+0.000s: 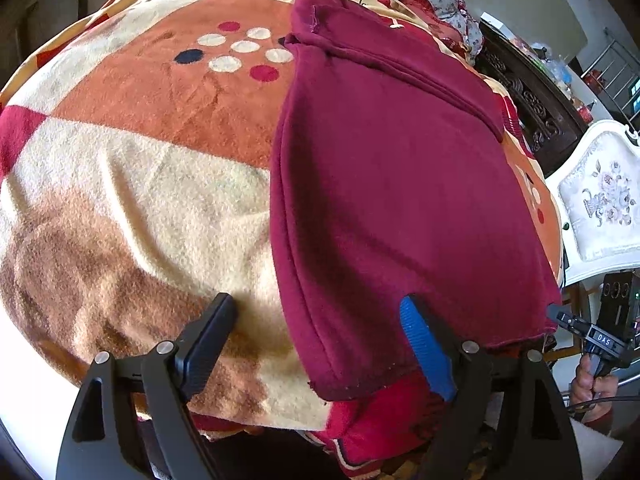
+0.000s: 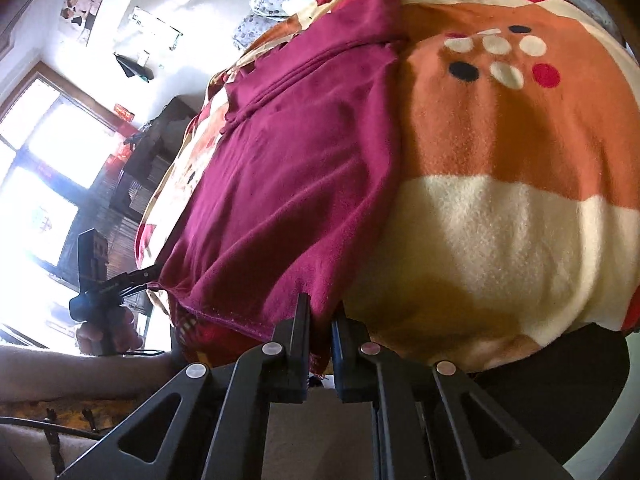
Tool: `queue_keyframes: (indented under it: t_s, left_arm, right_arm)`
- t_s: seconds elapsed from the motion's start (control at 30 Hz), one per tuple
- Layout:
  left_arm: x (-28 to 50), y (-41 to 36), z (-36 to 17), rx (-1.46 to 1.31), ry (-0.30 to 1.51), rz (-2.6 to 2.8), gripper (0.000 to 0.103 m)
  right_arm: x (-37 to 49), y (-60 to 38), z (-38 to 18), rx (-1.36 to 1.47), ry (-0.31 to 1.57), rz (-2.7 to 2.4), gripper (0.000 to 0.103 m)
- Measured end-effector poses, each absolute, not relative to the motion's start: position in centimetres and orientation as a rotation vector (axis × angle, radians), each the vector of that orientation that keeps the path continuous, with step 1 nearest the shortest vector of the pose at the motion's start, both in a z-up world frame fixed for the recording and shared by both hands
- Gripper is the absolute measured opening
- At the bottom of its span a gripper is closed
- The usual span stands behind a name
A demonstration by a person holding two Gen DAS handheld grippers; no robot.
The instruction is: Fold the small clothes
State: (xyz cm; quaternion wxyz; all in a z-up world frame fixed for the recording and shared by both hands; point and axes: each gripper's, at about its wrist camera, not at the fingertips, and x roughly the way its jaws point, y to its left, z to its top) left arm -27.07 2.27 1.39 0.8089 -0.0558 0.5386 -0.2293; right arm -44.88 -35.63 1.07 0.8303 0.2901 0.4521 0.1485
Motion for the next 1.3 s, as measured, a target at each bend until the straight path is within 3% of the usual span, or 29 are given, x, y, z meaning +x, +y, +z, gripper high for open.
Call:
queue_keyframes:
  t_s: [0.07,0.13,0.17,0.2,0.3,0.57,1.3]
  left_arm:
    - [-27.3,1.9,1.5,-0.075,1.145,-0.491,0.078]
    - [-27.5,1.5,1.8,-0.028,1.141,-0.51,0.043]
    - [-27.6,1.5,1.9,-0.017,1.143,-0.521,0.035]
    - [-27.6,1.4,2.1,-0.02,1.15,-0.541,0.02]
    - [-27.5,1.4,2.8,-0.014,1.138,-0.557,0.012]
    - [-25.7,1.3,6.6,-0.018,1.035,-0.556,0.01]
    - [-9.9,-4.0,12.2,-0.009,0.854,-0.461,0.009]
  right_arm:
    - [-44.9,-35.5,1.6,0.608,0.944,0.326,0.01]
    - [-44.7,-35.8,2.9,0.628,0.894,0.355,0.01]
    - [-44.7,-35.8,2.9,0.628,0.894,0.355,0.01]
    - [-44.5,-35.9,3.3,0.633,0.876,0.362,0.01]
    - [-43.9,-36.2,4.9,0.643,0.804,0.378,0.01]
    - [-40.9,-36.8,8.4,0.653,0.644,0.404,0.01]
    - [-26.1,-40.7,12.3,0.574,0.606,0.279,0.01]
